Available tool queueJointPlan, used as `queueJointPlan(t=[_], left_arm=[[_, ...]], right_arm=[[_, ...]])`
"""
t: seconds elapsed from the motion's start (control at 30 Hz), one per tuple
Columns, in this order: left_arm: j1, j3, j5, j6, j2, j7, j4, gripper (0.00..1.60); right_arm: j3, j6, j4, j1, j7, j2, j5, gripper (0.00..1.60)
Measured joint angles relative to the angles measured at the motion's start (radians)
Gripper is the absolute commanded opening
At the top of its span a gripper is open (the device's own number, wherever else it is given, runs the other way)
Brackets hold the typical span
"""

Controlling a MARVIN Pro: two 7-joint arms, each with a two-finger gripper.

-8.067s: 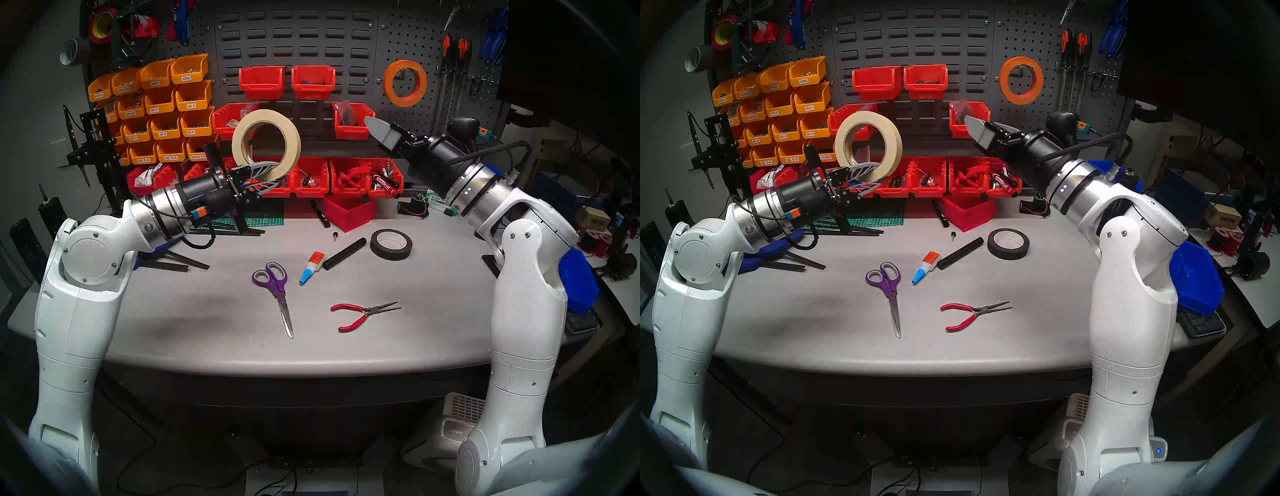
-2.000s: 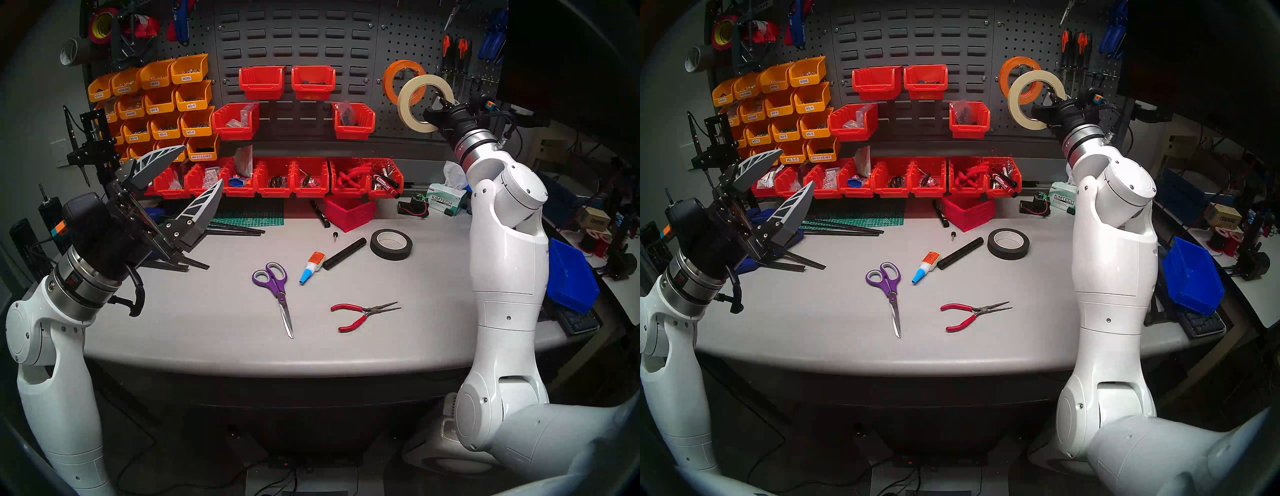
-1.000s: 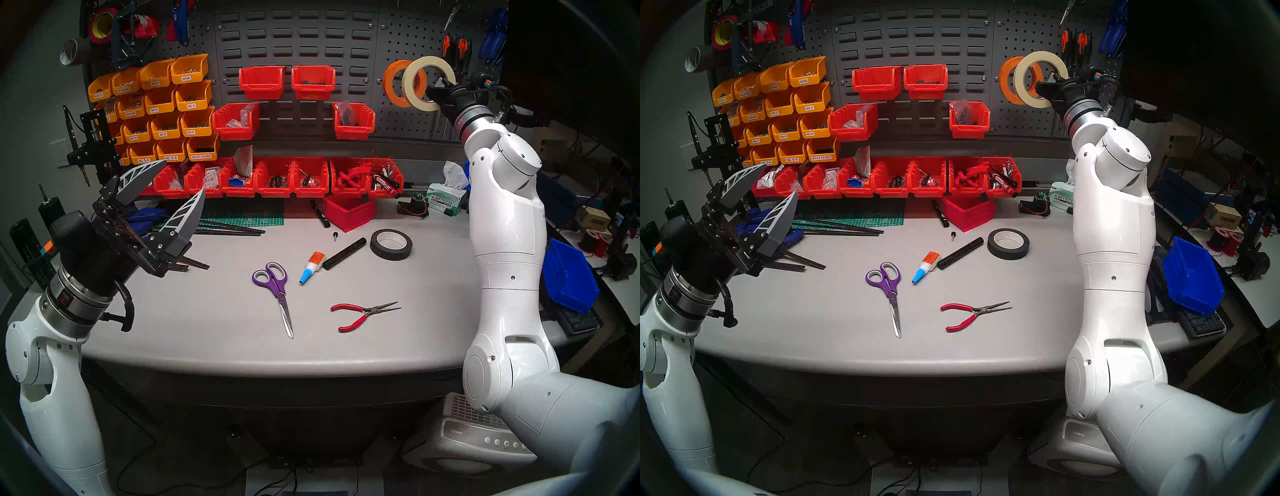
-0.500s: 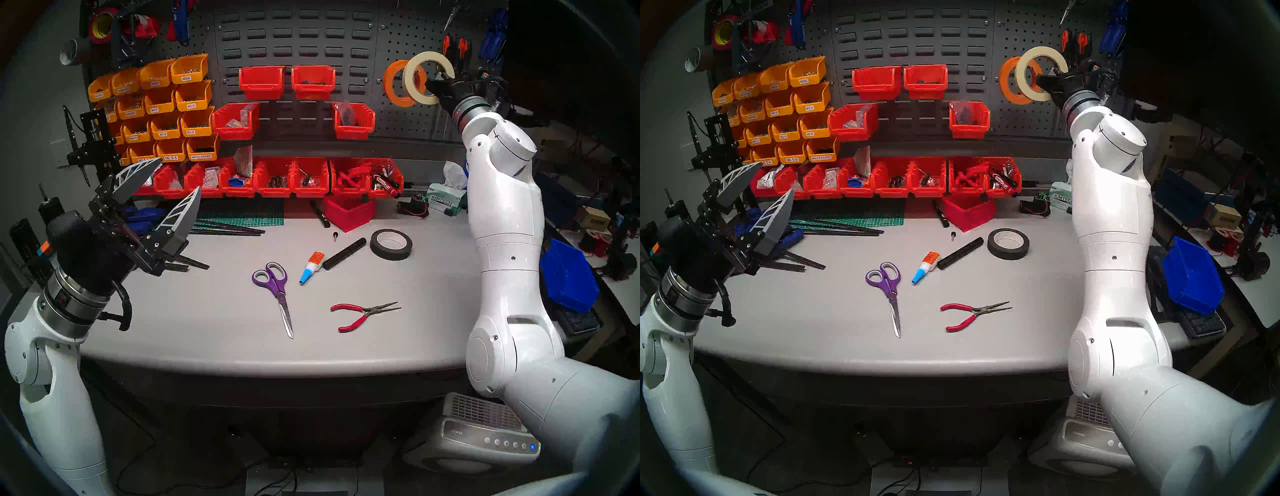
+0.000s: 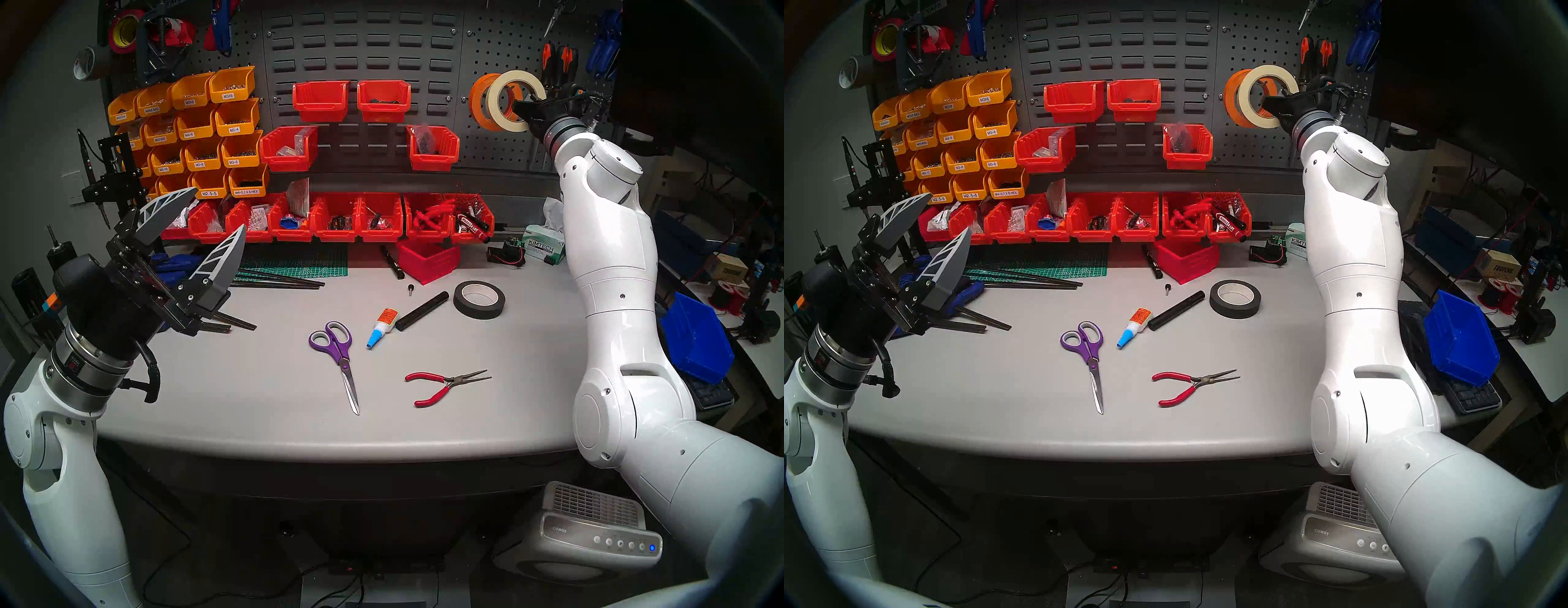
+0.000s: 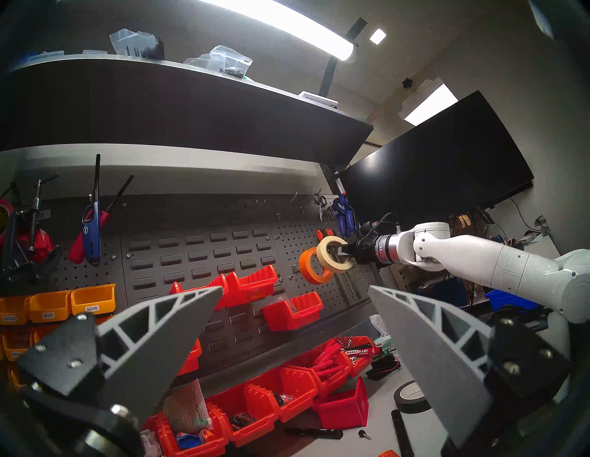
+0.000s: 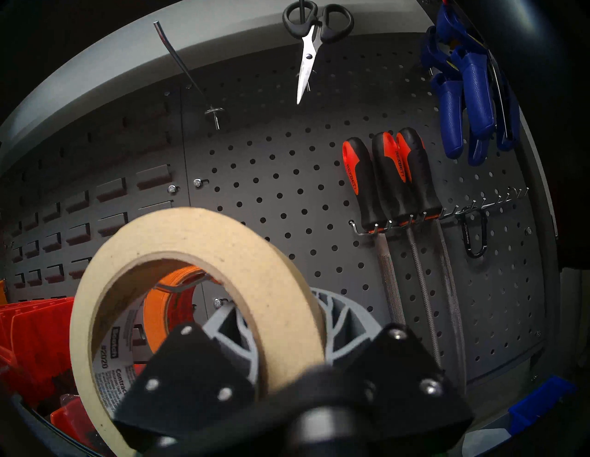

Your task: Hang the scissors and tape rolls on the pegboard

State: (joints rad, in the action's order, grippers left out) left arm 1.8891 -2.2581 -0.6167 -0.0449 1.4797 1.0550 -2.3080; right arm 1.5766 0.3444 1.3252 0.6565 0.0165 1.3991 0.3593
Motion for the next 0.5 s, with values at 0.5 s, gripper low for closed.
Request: queueJointPlan(t=[0.5], left_arm=[[-0.001,-0.017,0.000,-0.004,0.000,0.007,0.000,1.60]], right_arm=[[-0.020,0.001,-0.070,-0.076,-0.019,0.013,0.000,0.00]])
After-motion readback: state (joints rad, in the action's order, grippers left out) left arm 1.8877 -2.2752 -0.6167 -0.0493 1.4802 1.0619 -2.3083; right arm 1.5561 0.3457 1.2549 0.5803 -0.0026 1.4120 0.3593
